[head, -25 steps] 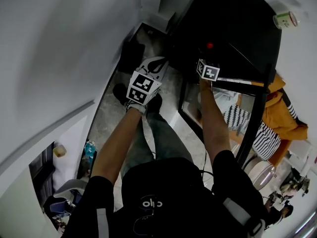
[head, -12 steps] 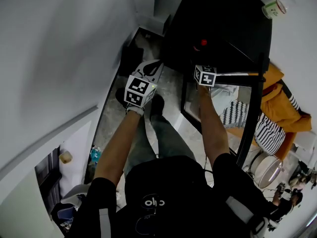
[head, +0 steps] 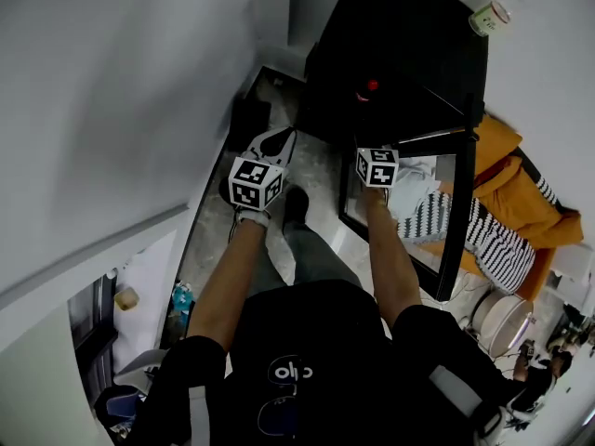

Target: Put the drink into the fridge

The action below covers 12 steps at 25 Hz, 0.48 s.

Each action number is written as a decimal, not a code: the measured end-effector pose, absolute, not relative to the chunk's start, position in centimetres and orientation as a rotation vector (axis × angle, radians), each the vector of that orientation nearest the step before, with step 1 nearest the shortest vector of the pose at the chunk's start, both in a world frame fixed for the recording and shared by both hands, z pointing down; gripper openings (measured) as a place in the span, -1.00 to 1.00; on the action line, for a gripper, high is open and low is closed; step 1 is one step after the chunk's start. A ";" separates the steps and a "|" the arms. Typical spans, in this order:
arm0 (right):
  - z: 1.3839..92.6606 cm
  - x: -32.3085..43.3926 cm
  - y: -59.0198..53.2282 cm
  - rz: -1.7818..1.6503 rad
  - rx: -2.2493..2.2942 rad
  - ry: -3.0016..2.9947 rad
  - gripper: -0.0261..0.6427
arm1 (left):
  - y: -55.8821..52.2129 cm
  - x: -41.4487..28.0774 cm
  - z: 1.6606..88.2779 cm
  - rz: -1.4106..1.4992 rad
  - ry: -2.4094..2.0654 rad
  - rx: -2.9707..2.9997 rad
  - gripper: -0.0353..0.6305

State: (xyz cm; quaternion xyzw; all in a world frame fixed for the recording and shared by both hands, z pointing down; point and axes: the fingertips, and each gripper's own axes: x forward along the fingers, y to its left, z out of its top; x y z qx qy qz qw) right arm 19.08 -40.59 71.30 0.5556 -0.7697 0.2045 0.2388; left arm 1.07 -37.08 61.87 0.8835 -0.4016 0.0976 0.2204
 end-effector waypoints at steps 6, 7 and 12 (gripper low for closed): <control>65.6 16.1 -36.8 0.491 1.505 -2.187 -0.86 | -34.7 -0.8 58.9 0.170 -1.145 2.372 -0.88; 64.6 15.6 -36.2 0.480 1.506 -2.196 -0.89 | -34.3 -1.2 58.3 0.158 -1.144 2.375 -0.88; 60.5 12.4 -32.4 0.478 1.522 -2.231 -0.89 | -30.9 -4.1 55.6 0.133 -1.147 2.412 -0.88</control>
